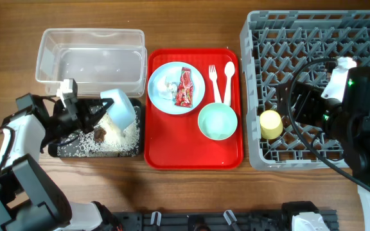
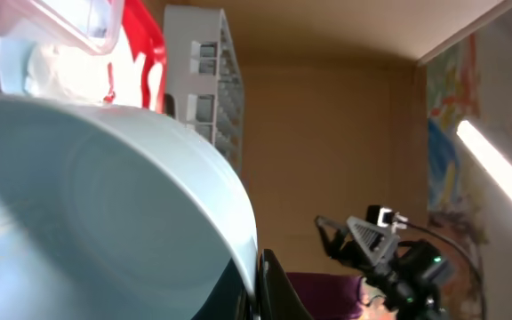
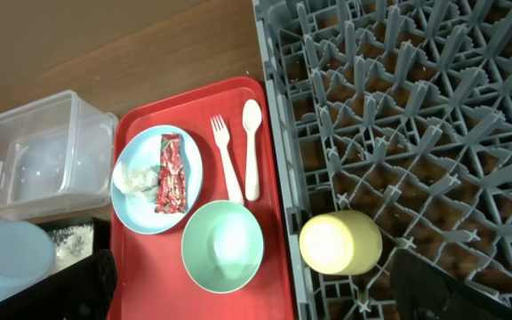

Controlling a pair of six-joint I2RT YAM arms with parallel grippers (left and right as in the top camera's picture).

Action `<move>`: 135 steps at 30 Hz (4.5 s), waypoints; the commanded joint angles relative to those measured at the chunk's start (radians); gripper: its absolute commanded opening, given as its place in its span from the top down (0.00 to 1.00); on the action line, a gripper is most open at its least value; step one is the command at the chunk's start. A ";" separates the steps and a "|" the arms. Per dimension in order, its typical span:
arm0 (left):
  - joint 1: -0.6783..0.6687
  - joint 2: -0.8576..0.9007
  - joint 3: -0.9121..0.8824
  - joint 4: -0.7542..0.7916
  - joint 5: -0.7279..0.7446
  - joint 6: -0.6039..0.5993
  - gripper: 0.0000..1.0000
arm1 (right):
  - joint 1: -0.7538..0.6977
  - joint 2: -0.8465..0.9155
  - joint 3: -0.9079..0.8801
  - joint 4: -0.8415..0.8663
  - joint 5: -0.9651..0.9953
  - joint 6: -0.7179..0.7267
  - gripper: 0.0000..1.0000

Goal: Sort waste into correct bins and load items into the dishwasher rack
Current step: 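Tip the bowl over the black tray to dump the scraps, then set the emptied light-blue bowl back on the red tray, then grasp the red wrapper and tissue from the plate with left gripper, then drop the wrapper and tissue into the clear plastic bin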

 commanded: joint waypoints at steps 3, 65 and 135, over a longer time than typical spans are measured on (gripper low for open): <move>0.008 -0.004 0.000 0.016 0.072 -0.043 0.96 | -0.004 0.003 0.010 0.001 -0.009 -0.010 0.00; -0.993 0.206 0.392 0.420 -1.730 -0.568 0.96 | -0.004 0.026 0.010 0.011 -0.009 -0.011 0.00; -0.597 -0.223 0.445 0.275 -1.451 -0.359 0.00 | -0.004 -0.003 0.010 -0.030 -0.028 -0.068 0.00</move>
